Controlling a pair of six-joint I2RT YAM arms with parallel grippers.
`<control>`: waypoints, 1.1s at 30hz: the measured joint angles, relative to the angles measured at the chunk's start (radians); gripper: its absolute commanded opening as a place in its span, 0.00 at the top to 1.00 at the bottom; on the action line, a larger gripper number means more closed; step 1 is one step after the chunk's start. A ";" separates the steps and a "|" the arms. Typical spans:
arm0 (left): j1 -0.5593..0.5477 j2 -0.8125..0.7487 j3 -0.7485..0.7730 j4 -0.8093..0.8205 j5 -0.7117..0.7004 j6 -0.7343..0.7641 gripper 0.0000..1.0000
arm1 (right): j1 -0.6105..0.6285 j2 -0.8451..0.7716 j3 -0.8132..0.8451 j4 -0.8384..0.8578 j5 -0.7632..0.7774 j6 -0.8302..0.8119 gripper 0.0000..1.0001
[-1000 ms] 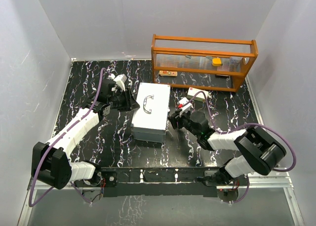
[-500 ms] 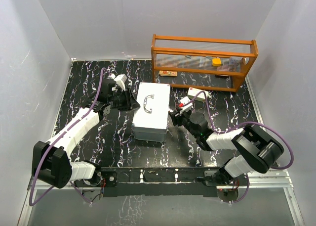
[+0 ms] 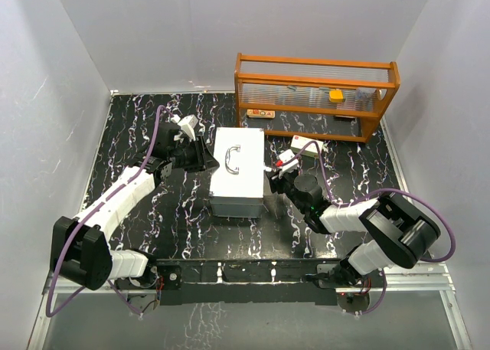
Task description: Organize the medicine kit
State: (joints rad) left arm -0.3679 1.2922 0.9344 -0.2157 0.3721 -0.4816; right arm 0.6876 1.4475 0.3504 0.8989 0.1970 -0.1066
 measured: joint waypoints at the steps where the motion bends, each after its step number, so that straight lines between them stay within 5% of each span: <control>1: 0.000 0.000 0.000 0.000 0.002 -0.001 0.69 | 0.000 0.000 0.000 0.000 0.003 -0.003 0.53; 33: 0.006 0.006 0.001 0.003 0.019 -0.002 0.72 | -0.002 -0.027 -0.001 -0.009 0.063 -0.049 0.59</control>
State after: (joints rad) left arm -0.3622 1.2980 0.9352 -0.2127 0.3908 -0.4839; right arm 0.6853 1.4200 0.3496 0.8902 0.2600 -0.1555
